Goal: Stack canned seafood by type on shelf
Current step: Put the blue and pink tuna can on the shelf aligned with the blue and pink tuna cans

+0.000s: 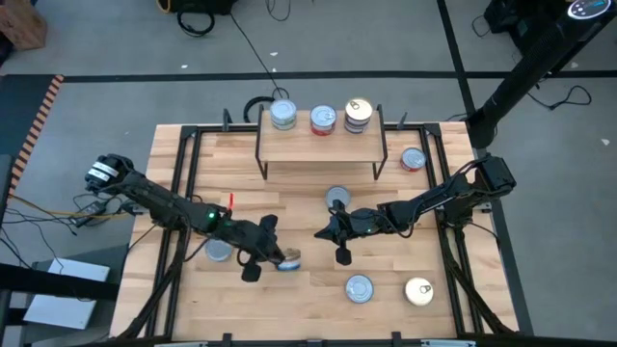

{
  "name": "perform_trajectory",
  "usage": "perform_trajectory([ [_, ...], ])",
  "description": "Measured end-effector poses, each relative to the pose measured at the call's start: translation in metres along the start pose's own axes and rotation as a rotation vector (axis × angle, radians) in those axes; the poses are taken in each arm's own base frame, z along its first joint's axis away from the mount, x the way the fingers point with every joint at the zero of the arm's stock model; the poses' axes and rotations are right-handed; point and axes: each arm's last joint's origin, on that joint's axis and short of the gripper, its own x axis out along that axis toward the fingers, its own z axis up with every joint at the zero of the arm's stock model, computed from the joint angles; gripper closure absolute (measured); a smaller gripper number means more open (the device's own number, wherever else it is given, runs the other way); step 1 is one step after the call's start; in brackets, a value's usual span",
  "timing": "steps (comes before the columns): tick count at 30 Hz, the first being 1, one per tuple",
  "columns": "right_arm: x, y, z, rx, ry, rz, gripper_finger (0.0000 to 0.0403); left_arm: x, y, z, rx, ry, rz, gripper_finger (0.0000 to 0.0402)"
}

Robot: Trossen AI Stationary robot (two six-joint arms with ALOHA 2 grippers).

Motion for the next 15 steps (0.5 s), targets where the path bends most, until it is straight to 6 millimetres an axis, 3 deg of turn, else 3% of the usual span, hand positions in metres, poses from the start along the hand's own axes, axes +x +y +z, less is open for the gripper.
perform_trajectory([
  [15, 0.0, 0.0, 0.0, 0.0, -0.001, 0.001, 0.0398, 0.004, 0.031, -0.041, -0.294, -0.153, -0.022, 0.0401],
])
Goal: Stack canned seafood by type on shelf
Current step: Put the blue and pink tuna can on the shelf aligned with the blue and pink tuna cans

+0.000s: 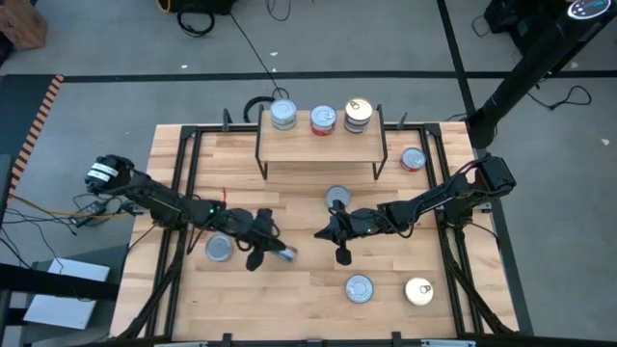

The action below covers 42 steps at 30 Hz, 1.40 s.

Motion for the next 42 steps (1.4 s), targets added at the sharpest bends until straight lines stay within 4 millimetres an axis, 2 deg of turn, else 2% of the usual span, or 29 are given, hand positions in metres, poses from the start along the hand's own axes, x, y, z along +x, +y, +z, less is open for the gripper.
perform_trajectory([
  [33, 0.0, 0.0, 0.0, -0.001, 0.0, -0.002, 0.0398, -0.001, 0.001, -0.001, 0.145, -0.025, 0.009, 0.0387],
  [42, 0.0, 0.0, 0.0, -0.002, 0.003, -0.002, 0.0393, -0.014, -0.005, 0.01, 0.206, -0.085, -0.011, 0.0387],
])
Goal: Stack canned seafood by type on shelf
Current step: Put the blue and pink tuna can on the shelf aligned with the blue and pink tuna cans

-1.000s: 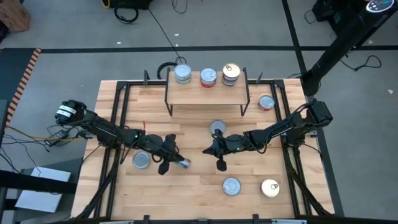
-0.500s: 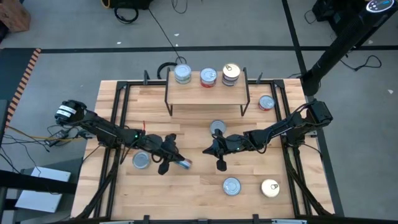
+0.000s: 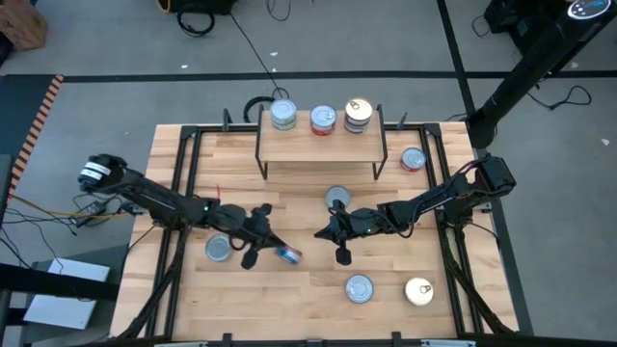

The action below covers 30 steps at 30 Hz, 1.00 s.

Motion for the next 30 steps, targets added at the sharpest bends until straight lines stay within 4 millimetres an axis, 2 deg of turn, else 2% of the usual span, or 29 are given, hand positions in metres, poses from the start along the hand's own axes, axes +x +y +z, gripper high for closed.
perform_trajectory([
  [15, 0.0, 0.0, -0.001, -0.002, 0.005, -0.001, 0.0392, -0.008, -0.001, 0.01, 0.103, -0.059, -0.034, 0.0387],
  [22, 0.0, -0.001, 0.001, 0.02, -0.007, -0.003, 0.0391, -0.01, -0.007, 0.023, 0.173, -0.181, -0.161, 0.0396],
  [30, 0.001, -0.005, 0.0, 0.025, 0.001, -0.014, 0.0382, -0.01, -0.008, 0.028, 0.23, -0.254, -0.153, 0.0397],
])
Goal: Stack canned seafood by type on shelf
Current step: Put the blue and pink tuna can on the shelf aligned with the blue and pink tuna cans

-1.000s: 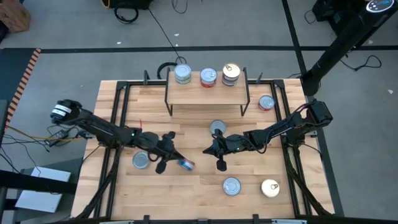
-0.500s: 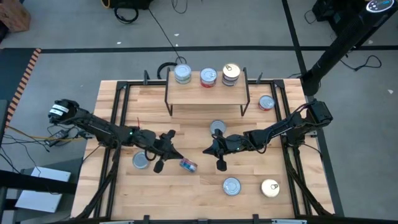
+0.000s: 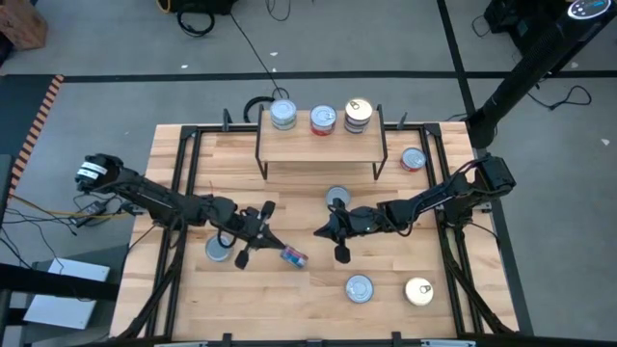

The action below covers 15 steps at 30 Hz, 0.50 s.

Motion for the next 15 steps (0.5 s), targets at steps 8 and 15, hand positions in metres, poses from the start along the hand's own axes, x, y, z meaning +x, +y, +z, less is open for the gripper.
perform_trajectory([
  [8, 0.0, -0.005, -0.002, 0.022, 0.002, -0.133, 0.0393, 0.003, 0.002, -0.004, 0.01, 0.009, -0.009, 0.0398],
  [15, -0.001, -0.001, 0.0, 0.039, -0.032, -0.161, 0.0387, -0.009, 0.0, -0.021, 0.009, -0.139, -0.036, 0.0398],
])
